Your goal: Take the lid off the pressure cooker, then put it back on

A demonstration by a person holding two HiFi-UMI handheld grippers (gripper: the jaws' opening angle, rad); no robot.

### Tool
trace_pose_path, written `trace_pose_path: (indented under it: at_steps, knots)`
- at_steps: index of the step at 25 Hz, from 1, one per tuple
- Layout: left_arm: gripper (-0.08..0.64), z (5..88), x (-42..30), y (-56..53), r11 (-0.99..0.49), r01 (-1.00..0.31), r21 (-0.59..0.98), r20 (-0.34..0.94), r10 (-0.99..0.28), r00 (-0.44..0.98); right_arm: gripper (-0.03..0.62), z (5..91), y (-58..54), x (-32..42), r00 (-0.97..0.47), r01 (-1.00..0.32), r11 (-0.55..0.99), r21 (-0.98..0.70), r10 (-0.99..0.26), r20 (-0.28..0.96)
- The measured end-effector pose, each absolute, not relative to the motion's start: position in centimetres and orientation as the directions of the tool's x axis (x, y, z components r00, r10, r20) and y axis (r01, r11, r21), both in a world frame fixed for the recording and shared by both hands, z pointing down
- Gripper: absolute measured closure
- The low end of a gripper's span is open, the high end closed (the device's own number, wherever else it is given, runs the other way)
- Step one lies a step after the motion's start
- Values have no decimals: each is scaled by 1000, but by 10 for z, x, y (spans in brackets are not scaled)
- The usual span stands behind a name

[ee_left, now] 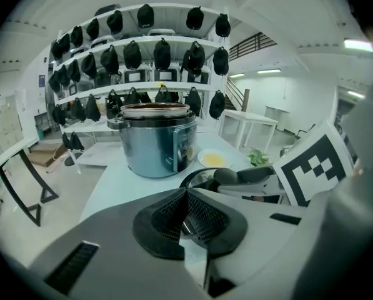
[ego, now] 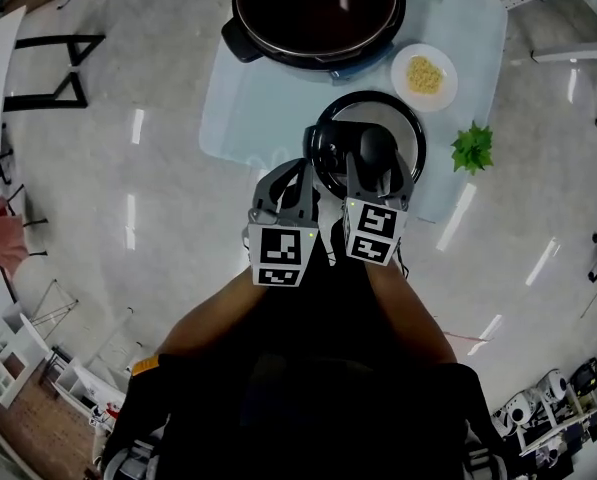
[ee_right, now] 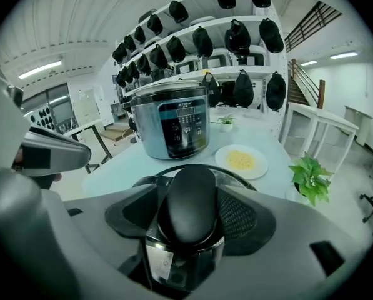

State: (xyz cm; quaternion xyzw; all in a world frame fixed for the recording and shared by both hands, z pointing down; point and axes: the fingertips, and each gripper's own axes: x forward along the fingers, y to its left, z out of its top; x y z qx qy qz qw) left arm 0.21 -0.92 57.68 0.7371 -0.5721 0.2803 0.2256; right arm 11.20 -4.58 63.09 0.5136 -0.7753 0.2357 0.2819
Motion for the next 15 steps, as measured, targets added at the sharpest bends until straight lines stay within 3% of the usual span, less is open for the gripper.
trace_pose_path:
  at_steps: [15]
  knots:
    - [552, 607, -5, -27, -308, -951, 37, 707, -665, 242, 290, 651, -61, 112, -222, -965, 259, -42, -719, 658]
